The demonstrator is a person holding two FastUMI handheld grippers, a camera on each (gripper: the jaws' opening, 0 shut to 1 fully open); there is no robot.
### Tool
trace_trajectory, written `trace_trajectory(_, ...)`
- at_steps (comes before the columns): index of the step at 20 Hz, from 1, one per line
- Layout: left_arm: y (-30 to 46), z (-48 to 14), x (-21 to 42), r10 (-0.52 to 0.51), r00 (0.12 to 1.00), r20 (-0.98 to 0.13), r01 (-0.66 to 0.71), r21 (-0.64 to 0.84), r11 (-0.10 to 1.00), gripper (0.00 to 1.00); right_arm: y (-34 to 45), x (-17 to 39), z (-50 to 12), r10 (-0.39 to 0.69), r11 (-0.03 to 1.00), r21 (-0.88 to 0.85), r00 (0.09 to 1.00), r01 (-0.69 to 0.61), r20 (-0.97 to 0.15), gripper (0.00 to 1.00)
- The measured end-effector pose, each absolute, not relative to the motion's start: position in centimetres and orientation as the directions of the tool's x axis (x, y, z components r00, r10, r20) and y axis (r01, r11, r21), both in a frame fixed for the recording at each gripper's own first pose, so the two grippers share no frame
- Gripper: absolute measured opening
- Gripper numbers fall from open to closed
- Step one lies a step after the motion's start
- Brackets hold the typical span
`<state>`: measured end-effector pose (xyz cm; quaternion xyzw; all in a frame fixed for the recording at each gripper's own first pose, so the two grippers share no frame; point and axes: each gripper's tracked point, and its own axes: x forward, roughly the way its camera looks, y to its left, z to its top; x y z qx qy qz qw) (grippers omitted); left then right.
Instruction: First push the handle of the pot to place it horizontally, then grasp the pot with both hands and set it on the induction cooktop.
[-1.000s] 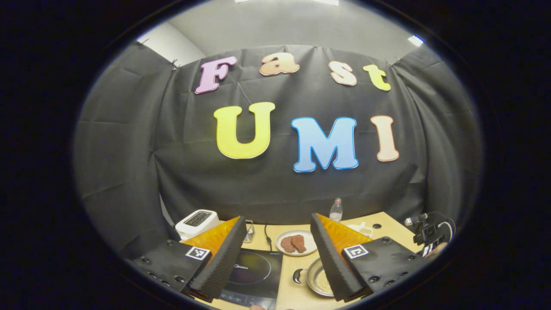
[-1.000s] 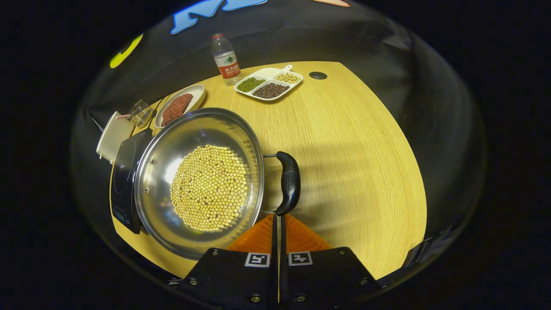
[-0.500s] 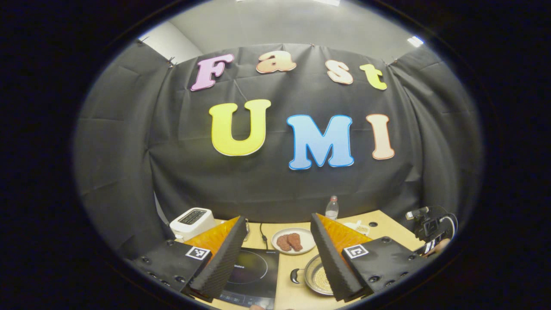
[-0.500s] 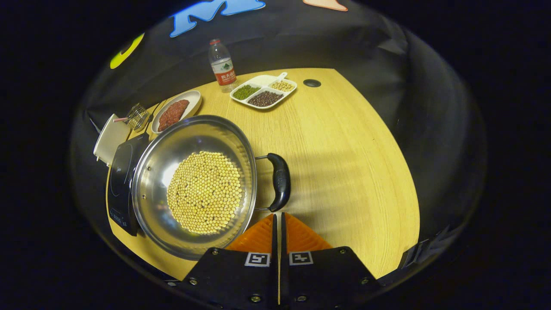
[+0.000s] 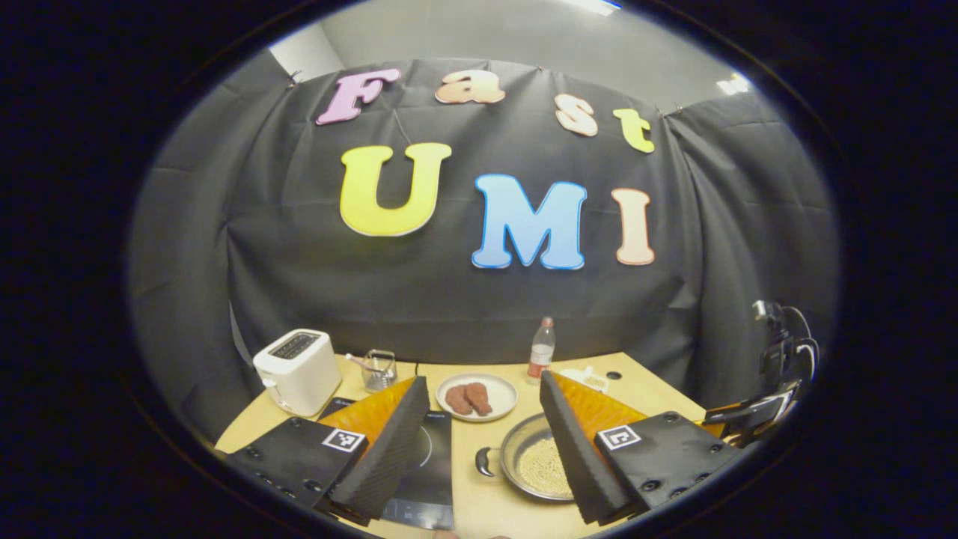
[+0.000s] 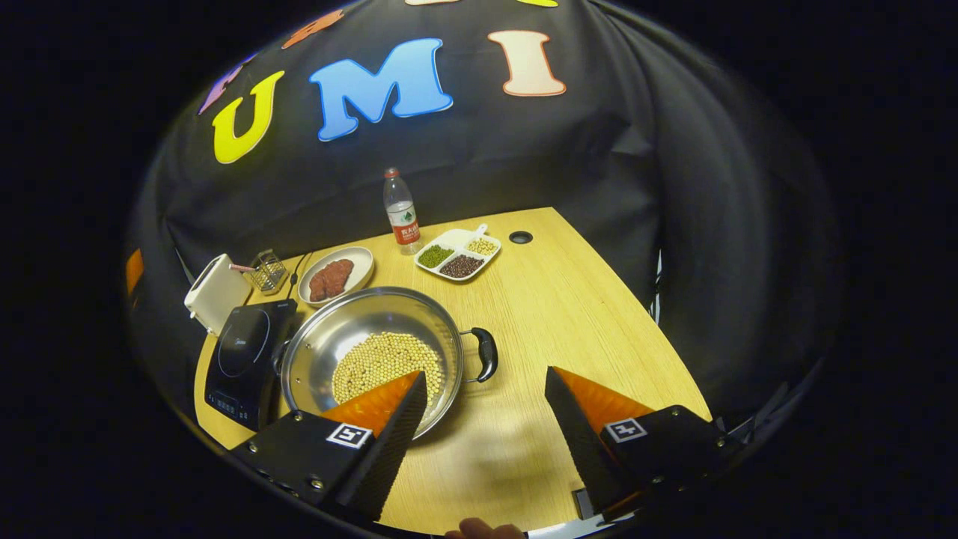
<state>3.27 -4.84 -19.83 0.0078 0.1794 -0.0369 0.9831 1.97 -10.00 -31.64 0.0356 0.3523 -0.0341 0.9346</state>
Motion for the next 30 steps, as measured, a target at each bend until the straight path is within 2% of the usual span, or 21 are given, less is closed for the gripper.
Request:
trace_trajectory(5, -5.9, -25.2, 4.4, -0.066, 0.9, -0.43, 0.078, 0.011, 0.997, 0.95, -9.9, 3.1, -32.6, -0.015, 0.999, 0.027, 0.749, 0.044, -0.662, 0.97)
trace_trajectory(6, -6.4, -26.5, 4.7, -0.073, 0.893, -0.443, 0.086, 0.009, 0.996, 0.99, -9.9, 3.4, -33.1, -0.011, 0.999, 0.023, 0.743, 0.036, -0.67, 0.97)
trace_trajectory(17, -7.3, -39.7, 8.6, -0.076, 0.759, -0.647, 0.099, 0.0, 0.995, 0.98, -9.0, 8.4, -38.2, 0.042, 0.999, 0.025, 0.676, -0.035, -0.736, 0.98)
trace_trajectory(26, -6.2, -47.1, 8.6, -0.021, 0.656, -0.754, 0.099, 0.059, 0.993, 0.98, -8.9, 10.8, -42.3, 0.049, 0.998, 0.021, 0.617, -0.052, -0.785, 0.98)
trace_trajectory(30, -6.0, -48.5, 8.5, -0.004, 0.644, -0.765, 0.096, 0.076, 0.992, 0.98, -9.0, 11.4, -43.8, 0.046, 0.998, 0.014, 0.605, -0.057, -0.795, 0.98)
